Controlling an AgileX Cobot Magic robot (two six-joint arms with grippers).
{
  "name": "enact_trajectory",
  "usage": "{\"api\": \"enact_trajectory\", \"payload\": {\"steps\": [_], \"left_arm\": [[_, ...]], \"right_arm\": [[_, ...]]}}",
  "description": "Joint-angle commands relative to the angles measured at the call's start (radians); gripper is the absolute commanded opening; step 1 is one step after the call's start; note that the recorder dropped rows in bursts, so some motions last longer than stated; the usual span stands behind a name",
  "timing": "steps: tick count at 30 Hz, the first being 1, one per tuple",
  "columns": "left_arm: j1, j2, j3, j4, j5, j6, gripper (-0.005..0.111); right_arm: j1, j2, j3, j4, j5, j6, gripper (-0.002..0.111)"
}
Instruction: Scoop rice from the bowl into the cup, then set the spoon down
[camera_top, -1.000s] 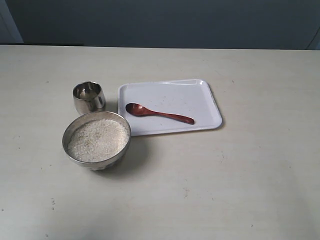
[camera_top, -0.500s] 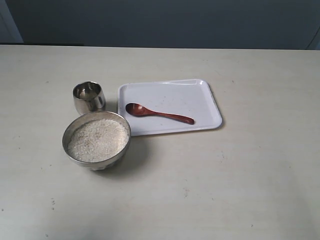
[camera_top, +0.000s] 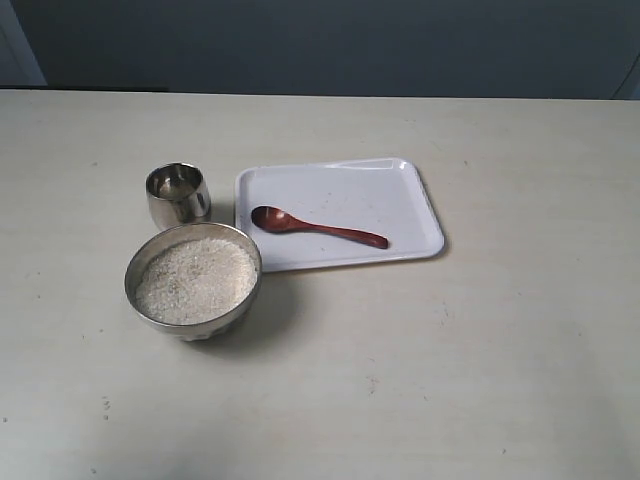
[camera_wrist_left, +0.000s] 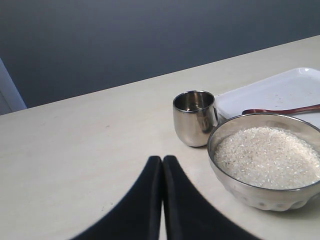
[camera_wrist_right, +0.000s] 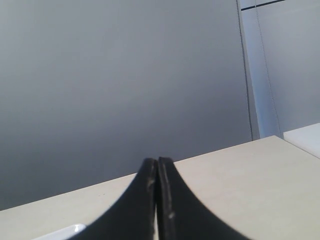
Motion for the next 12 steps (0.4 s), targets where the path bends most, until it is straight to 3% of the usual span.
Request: {"api": "enact_trajectory", "payload": {"steps": [1, 12], "left_arm": [[-0.005, -0.004, -0.002, -0.006, -0.013, -0.005, 0.001], [-0.005, -0.004, -0.002, -0.006, -0.013, -0.005, 0.001]], "right_arm": [[-0.004, -0.005, 0.004, 0.0, -0.004, -0.003, -0.001], [-0.004, -0.005, 0.004, 0.0, -0.004, -0.003, -0.001]]}}
